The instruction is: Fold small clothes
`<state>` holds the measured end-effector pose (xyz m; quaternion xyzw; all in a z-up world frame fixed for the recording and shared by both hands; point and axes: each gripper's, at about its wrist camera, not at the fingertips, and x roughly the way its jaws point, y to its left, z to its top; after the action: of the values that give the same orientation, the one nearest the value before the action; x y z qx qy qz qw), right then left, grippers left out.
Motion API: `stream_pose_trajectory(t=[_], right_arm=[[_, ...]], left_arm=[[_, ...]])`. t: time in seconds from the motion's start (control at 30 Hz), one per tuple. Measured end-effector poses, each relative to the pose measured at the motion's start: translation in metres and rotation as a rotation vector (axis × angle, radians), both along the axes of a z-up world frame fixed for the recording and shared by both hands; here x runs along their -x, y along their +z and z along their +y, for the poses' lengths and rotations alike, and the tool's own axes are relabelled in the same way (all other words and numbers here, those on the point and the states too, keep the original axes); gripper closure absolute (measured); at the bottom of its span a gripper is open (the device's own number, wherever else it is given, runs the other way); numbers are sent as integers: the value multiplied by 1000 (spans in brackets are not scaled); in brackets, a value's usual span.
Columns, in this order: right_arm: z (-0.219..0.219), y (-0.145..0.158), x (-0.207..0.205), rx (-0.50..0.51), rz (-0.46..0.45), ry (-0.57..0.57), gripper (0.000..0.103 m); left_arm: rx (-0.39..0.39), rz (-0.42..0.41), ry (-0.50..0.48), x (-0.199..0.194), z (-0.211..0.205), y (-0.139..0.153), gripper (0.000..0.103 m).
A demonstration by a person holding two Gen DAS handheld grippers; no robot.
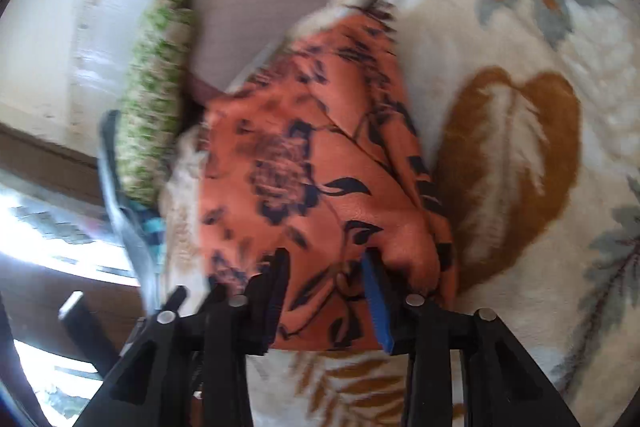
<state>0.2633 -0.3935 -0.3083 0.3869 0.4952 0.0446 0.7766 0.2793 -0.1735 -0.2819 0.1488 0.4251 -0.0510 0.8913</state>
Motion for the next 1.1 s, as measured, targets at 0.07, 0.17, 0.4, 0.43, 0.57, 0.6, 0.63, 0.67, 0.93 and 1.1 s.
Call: stream_pose_trajectory(t=[0.07, 0.17, 0.4, 0.43, 0.57, 0.6, 0.63, 0.67, 0.93, 1.1], right_arm=[[-8, -4, 1, -65, 3, -4, 80], [-10, -9, 0, -88, 8, -12, 80], [-12, -5, -2, -105, 10, -10, 79], [-12, -4, -2, -102, 11, -10, 79], [-6, 13, 2, -46, -15, 9, 76], [-4, 19, 3, -30, -33, 16, 76], [-2, 24, 5, -20, -57, 22, 75], [0, 29, 6, -12, -82, 23, 75], [6, 27, 2, 66, -50, 26, 75], [-6, 6, -2, -45, -5, 0, 76]], left_arm=[[-29, -18, -2, 2, -4, 2, 21], [-23, -9, 4, -1, -3, 2, 21], [-35, -16, 17, 5, -6, 7, 21], [-41, -18, 18, 7, -7, 9, 21], [-56, -40, 21, 14, -9, 19, 21], [-58, -47, 23, 15, -9, 22, 21], [-58, -56, 25, 16, -8, 26, 21], [-58, -66, 27, 17, -8, 29, 21], [-82, -132, 20, 7, -14, 52, 21], [-135, -105, 13, -38, -32, 51, 21]])
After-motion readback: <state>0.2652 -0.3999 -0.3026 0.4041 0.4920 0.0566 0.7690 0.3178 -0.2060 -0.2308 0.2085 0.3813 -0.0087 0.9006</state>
